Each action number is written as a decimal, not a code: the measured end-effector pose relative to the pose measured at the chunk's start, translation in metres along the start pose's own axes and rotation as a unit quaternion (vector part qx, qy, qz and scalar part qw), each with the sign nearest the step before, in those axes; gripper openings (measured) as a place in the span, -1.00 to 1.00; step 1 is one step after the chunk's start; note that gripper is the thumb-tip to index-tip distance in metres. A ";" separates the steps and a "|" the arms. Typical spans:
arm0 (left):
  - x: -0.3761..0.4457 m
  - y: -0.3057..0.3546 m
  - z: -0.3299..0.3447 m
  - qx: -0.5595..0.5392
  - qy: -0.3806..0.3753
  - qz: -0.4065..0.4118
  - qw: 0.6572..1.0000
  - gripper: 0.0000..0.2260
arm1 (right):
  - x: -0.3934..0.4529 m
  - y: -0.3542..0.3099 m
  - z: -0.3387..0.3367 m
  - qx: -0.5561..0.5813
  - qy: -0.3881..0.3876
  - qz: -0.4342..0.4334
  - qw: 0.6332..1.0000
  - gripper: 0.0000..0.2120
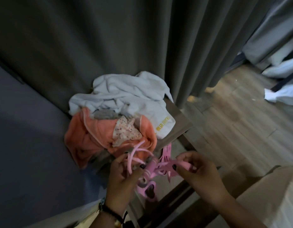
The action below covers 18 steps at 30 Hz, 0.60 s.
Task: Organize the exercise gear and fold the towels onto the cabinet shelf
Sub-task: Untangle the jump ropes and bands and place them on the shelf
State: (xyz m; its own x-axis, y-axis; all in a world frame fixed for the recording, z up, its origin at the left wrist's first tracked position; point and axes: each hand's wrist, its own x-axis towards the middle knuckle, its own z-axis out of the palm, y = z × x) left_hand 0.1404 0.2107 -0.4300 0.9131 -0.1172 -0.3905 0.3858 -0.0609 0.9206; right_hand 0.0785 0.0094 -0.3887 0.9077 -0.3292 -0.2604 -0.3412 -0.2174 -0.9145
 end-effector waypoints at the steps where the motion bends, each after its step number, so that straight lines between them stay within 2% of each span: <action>1: -0.001 0.006 -0.002 -0.014 0.006 0.001 1.000 -0.42 | 0.001 -0.017 0.001 0.003 -0.005 -0.008 1.000 -0.80; 2: -0.003 0.016 -0.005 -0.020 0.002 0.004 1.000 -0.40 | 0.001 -0.034 0.002 0.003 -0.018 -0.016 1.000 -0.79; 5: -0.009 0.040 -0.018 -0.044 -0.020 0.021 0.999 -0.58 | 0.003 -0.085 0.007 0.042 -0.049 -0.038 0.997 -0.79; 7: -0.017 0.063 -0.028 -0.057 -0.057 0.025 0.996 -0.49 | 0.004 -0.117 0.013 0.077 -0.068 -0.049 0.993 -0.77; 11: -0.033 0.100 -0.053 -0.055 -0.103 0.112 0.987 -0.27 | 0.003 -0.173 0.029 0.147 -0.100 -0.059 0.982 -0.76; 16: -0.042 0.134 -0.066 0.042 -0.083 0.228 0.969 -0.26 | 0.006 -0.223 0.052 0.232 -0.180 -0.059 0.954 -0.83; 18: -0.043 0.139 -0.068 0.022 -0.047 0.208 0.977 -0.24 | 0.010 -0.239 0.063 0.273 -0.228 -0.047 0.934 -0.81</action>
State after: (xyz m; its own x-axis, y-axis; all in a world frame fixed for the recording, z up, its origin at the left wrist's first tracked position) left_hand 0.1642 0.2748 -0.2847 0.9729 -0.2306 0.0154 -0.0233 -0.0317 0.9992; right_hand 0.1843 0.1157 -0.1922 0.9796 0.1196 -0.1612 -0.1915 0.3154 -0.9294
